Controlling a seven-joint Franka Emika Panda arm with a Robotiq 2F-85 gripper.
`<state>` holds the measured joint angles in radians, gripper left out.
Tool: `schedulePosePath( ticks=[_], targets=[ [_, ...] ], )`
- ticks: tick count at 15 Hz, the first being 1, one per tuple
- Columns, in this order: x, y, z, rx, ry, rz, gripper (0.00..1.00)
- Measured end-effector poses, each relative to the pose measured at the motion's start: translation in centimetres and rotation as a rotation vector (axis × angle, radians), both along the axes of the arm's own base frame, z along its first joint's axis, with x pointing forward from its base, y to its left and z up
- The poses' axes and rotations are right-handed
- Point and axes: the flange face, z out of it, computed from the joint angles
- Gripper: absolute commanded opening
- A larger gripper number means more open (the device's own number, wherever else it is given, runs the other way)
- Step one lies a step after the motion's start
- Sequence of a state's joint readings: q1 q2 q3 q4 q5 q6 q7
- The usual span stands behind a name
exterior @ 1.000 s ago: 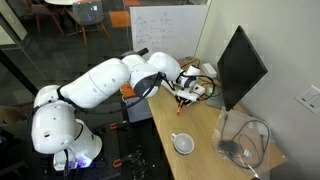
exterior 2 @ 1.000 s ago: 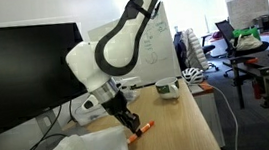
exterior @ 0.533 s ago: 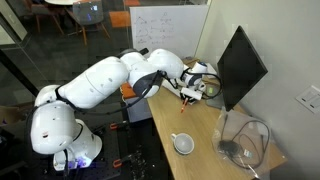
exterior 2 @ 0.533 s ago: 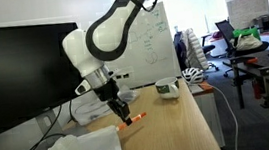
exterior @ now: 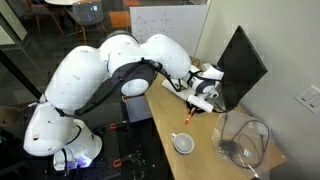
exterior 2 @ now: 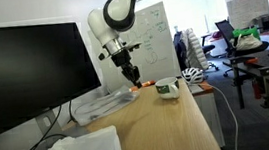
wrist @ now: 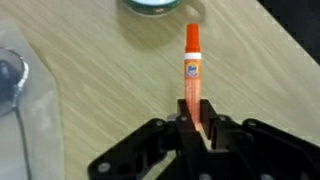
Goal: Put the marker in the mug
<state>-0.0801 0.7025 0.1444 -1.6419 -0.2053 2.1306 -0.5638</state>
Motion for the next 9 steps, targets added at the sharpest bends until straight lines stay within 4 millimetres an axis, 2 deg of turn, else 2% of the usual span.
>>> schedulePosePath(
  ticks=[2, 4, 6, 9],
  targets=[
    [-2.1, -2.9, 2.4, 0.008, -0.024, -0.02, 0.04],
    [-5.1, -5.2, 3.8, 0.02, -0.032, -0.032, 0.04],
    [-8.8, -6.9, 4.1, 0.012, -0.018, -0.049, 0.04],
    [-15.2, -8.7, 2.9, -0.02, 0.024, -0.082, 0.04]
  ],
)
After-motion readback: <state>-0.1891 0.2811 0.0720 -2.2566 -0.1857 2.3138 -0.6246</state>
